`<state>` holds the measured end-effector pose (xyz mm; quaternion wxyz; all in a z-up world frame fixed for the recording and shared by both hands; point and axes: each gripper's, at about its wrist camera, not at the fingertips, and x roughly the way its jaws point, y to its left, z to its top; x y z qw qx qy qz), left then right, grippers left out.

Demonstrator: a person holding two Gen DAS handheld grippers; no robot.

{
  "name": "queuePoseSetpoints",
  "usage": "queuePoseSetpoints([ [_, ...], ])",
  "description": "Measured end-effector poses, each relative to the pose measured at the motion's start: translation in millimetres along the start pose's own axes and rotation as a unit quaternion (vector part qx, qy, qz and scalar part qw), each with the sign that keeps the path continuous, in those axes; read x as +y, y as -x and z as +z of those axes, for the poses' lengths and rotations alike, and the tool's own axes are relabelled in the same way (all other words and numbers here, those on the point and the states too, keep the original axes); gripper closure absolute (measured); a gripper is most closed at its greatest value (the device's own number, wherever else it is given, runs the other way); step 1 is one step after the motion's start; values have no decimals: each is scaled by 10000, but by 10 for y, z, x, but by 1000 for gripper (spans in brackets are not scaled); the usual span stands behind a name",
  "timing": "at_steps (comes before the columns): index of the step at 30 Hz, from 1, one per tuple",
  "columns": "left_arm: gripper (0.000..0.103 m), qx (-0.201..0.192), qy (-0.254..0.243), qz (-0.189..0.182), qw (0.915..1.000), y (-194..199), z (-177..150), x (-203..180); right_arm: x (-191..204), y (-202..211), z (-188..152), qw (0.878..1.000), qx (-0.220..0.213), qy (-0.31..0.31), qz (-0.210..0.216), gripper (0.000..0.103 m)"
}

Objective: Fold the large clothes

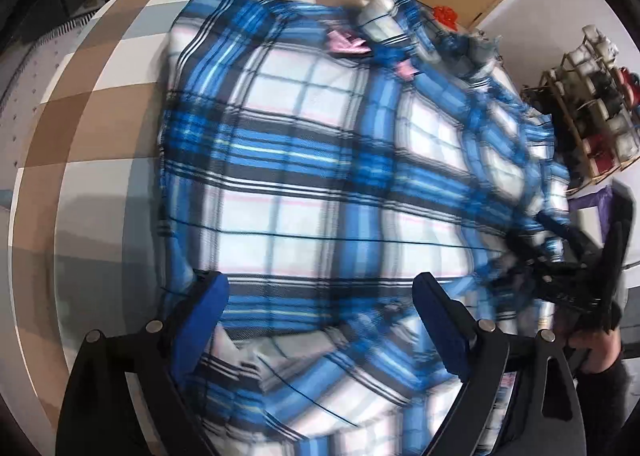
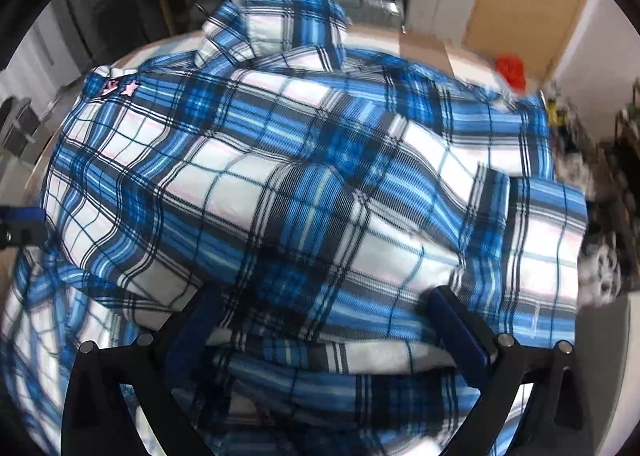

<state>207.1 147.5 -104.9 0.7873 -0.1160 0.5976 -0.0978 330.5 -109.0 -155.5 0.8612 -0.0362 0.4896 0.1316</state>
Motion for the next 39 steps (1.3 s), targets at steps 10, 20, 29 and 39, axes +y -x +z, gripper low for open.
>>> queuePoseSetpoints([
  [10,9,-985,-330,-68,9946,571,918,-639,-230,1282,866,9751,-947,-1132,1653,0],
  [20,5,-491,27,538,9973,-408,1830,-490,-379,-33,2100,9744,413,-1954,1029,1],
  [29,22,176,134,-577,9981,-581,1974,-370,-329,-869,2276,9785,1379,-1395,637,50],
  [39,97,-340,-434,-30,9985,-133,1838,-540,43,-537,2073,9976,676,-25,114,97],
])
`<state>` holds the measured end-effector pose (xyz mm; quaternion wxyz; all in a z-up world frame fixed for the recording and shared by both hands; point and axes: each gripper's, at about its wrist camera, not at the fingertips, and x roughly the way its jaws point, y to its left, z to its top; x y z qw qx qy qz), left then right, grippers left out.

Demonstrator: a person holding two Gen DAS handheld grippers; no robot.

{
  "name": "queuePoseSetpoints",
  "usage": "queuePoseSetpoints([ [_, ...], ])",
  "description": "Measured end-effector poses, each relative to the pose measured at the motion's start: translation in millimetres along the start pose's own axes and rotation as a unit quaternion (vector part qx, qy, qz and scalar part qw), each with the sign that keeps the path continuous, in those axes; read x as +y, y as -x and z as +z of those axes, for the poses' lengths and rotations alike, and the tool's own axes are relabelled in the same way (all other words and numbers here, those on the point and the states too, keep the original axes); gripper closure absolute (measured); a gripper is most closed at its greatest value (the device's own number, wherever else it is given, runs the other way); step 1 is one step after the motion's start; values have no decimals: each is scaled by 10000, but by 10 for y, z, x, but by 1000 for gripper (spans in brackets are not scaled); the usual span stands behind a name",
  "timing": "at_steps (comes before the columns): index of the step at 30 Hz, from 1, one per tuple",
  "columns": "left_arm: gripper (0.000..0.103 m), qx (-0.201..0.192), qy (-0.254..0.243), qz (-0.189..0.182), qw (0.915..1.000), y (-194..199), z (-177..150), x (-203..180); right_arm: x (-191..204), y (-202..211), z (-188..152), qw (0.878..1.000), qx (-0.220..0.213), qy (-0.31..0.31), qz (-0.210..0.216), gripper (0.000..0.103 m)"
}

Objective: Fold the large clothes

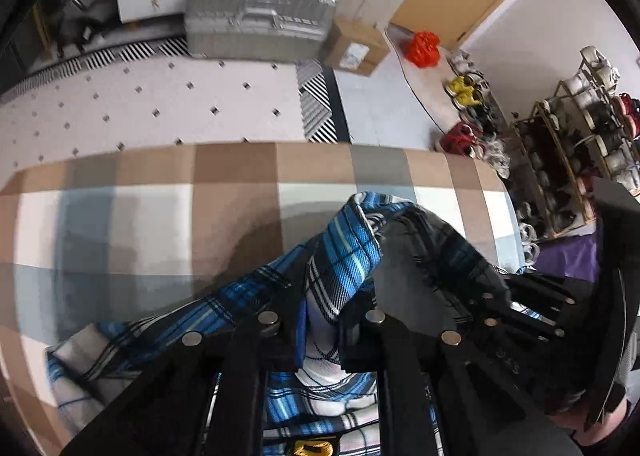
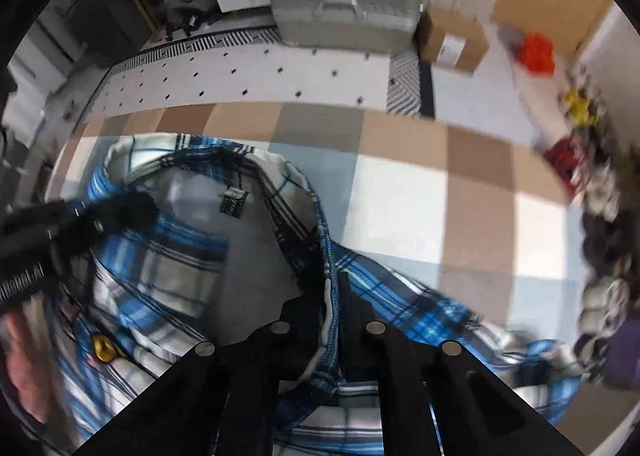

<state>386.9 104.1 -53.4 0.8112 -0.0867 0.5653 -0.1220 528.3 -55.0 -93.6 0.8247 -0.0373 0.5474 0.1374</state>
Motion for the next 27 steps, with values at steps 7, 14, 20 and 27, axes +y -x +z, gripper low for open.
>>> queuePoseSetpoints([
  [7,97,-332,-192,254,9989,167,-41,-88,-29,641,-7,9909,-1205,167,-578,99],
  [14,96,-582,-371,509,9963,78,-5,-97,284,858,2,9522,-2471,863,-1574,100],
  [20,96,-767,-143,414,9961,124,17,-47,404,805,-88,9342,-2716,1286,-1925,100],
  [27,96,-1410,-106,1,9899,723,-211,-159,355,1364,-447,9207,-3377,1003,-1678,100],
])
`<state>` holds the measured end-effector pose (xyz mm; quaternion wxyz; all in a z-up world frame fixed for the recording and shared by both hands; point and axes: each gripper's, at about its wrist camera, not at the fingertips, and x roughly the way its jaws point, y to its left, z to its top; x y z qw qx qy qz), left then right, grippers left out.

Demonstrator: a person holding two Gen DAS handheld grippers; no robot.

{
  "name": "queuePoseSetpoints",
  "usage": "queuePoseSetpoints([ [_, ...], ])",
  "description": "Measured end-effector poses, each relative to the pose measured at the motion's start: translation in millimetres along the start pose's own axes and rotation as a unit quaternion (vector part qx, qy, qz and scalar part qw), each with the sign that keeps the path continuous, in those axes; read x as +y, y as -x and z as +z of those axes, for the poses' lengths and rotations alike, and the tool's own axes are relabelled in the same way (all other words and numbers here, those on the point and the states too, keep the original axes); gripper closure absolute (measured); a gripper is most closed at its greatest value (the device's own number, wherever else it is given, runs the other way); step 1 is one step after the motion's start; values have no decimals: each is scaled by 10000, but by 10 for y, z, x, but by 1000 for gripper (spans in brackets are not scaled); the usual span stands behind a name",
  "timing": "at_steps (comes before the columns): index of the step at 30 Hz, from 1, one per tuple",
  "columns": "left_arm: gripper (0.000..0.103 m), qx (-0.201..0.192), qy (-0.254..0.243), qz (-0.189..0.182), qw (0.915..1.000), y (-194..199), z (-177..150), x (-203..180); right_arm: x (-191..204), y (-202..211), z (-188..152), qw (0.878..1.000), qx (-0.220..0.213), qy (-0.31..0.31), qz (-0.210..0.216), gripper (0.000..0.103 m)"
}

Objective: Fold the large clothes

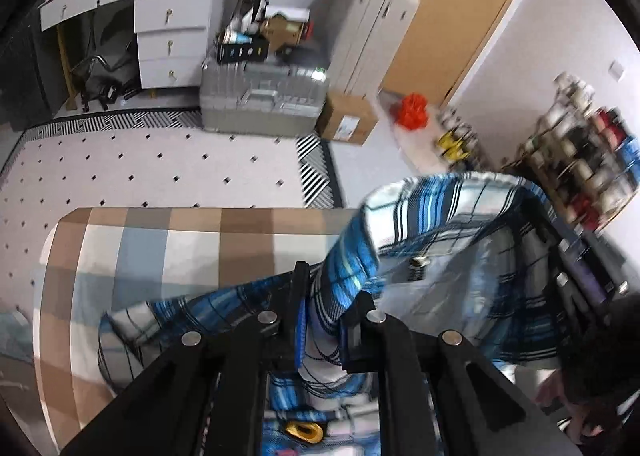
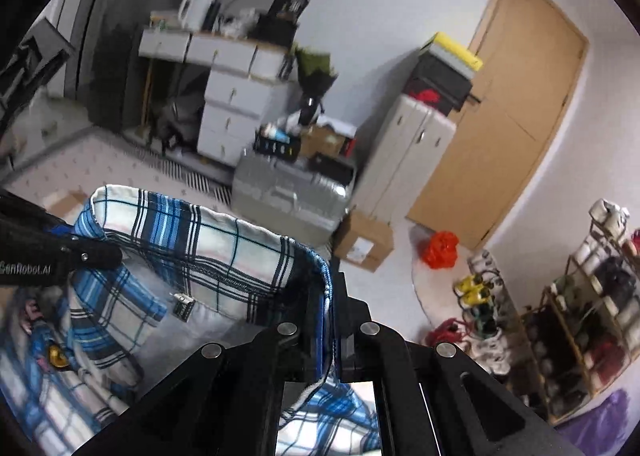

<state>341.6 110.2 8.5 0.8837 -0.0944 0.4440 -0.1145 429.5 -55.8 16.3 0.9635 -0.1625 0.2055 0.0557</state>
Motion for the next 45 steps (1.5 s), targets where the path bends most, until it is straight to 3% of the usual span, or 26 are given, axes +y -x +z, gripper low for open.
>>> queuePoseSetpoints([
  [3,96,-400,-13,-180,9990,414,-207,-45,-76,494,-57,9993,-306,-186,97,100],
  [7,96,-813,-177,-402,9957,910,-714,-96,-147,1250,-266,9960,-667,-552,214,100],
  [12,96,-1027,-107,-650,9925,1246,-1318,-96,-29,2091,-858,9912,-946,-890,240,100],
  [17,95,-845,183,-751,9934,1215,-1954,72,282,2517,-1556,9923,-658,-991,336,100],
  [23,94,-55,862,-799,9931,776,-2478,360,636,2541,-2231,9892,202,-1325,588,100],
  [26,89,303,962,-905,9908,639,-2549,415,683,2402,-2456,9811,721,-1652,706,99],
  [28,84,495,942,-853,9907,583,-2559,434,652,2288,-2588,9688,1156,-2022,847,99],
  [31,68,645,853,-662,9921,609,-2575,406,609,2168,-2795,9445,1727,-2476,1296,99],
  [33,47,789,785,-692,9914,610,-2553,419,580,2173,-2860,9349,1848,-2568,1606,99],
  [35,45,930,575,-734,9913,642,-2542,423,557,2181,-2878,9239,2058,-2568,1953,99],
  [39,45,1173,224,-932,9885,837,-2509,421,343,2320,-2803,9161,2040,-2515,2364,99],
  [41,44,925,214,-960,9908,1010,-2371,508,134,2375,-2729,9106,1880,-2669,2536,98],
  [44,21,582,424,-850,9938,1111,-2181,678,-267,2341,-2494,9082,1623,-2953,2482,96],
  [45,21,398,529,-779,9948,1099,-2077,757,-460,2256,-2397,9000,1553,-3185,2540,95],
])
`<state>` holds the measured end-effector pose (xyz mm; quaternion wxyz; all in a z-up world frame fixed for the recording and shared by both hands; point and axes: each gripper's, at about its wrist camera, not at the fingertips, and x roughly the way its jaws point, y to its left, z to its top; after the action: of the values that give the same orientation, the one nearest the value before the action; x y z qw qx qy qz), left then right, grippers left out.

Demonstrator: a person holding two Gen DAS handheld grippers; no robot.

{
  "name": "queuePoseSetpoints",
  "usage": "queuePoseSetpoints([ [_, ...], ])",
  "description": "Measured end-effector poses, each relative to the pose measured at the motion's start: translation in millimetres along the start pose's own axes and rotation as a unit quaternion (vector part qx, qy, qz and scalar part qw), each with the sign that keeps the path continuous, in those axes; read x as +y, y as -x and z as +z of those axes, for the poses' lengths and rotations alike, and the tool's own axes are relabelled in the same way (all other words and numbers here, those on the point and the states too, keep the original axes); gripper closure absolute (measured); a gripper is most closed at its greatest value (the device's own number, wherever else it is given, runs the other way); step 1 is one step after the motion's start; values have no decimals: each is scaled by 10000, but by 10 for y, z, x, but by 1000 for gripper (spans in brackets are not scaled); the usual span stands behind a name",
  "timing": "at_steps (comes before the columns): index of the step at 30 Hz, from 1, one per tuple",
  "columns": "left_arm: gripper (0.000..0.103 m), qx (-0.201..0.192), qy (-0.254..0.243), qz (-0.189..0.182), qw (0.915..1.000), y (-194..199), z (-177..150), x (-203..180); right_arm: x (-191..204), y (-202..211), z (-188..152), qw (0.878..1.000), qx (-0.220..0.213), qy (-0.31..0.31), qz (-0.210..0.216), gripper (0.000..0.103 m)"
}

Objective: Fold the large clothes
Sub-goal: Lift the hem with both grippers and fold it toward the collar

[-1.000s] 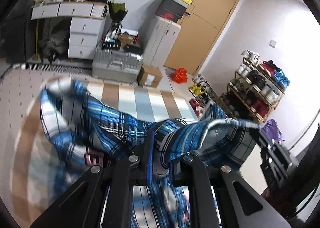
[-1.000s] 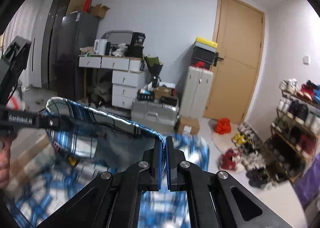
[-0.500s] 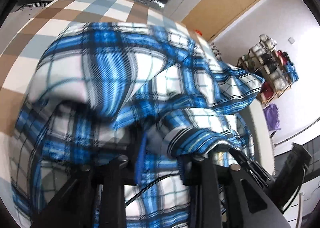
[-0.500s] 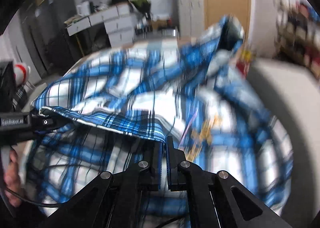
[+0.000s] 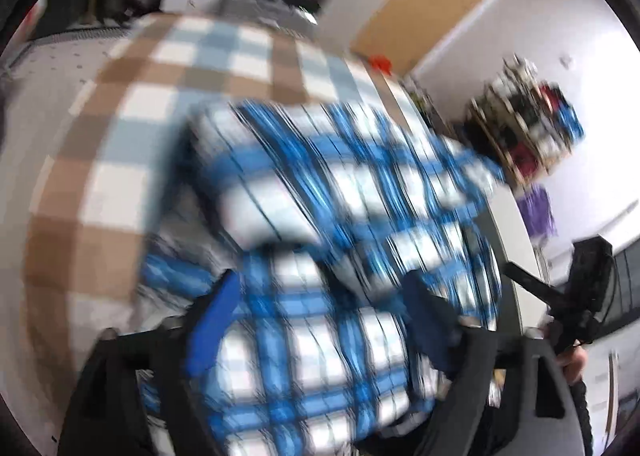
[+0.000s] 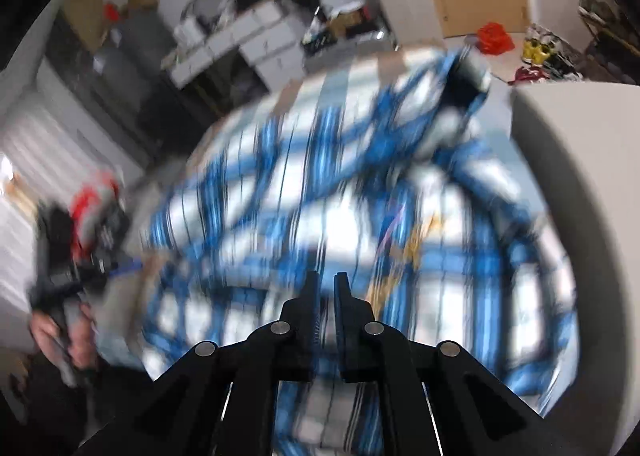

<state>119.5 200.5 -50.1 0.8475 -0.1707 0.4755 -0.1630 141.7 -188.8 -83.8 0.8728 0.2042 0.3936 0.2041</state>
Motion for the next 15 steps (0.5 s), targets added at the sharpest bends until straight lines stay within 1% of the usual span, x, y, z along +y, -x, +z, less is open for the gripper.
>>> queuePoseSetpoints([
  [1,21,-110,109,49,9999,-23,84,58,-69,20,116,9998,-40,-166,80,88],
  [2,21,-85,283,45,9996,-90,177,117,-173,24,282,9990,-112,-403,162,57],
  [3,21,51,529,-7,9986,-189,254,184,-278,10,420,9975,-210,-642,189,21],
  [4,21,168,878,-169,9959,-275,319,288,-349,11,468,9961,-326,-797,215,2],
  [5,21,253,1134,-382,9925,-315,323,398,-434,-20,558,9941,-512,-926,235,1],
  [6,21,396,1358,-531,9885,-374,317,484,-504,-97,635,9931,-496,-1034,252,1],
  [8,21,806,1710,-669,9797,-644,435,606,-589,-314,680,9900,-292,-1318,413,2],
  [9,21,940,1810,-712,9764,-751,475,639,-654,-440,724,9885,-159,-1440,431,2],
  [10,21,1033,1897,-748,9735,-801,478,668,-651,-543,703,9879,-25,-1508,359,2],
  [11,21,1147,2039,-884,9682,-923,550,701,-678,-647,689,9863,106,-1621,298,2],
  [12,21,1179,2127,-964,9652,-976,559,727,-711,-791,742,9847,209,-1696,334,2],
  [13,22,1216,2201,-1054,9621,-998,561,736,-729,-851,775,9848,241,-1696,297,2],
  [14,22,1251,2283,-1189,9582,-1035,583,742,-759,-901,802,9846,223,-1729,161,6],
  [15,28,1232,2343,-1339,9550,-1022,569,727,-770,-969,831,9842,177,-1759,83,14],
])
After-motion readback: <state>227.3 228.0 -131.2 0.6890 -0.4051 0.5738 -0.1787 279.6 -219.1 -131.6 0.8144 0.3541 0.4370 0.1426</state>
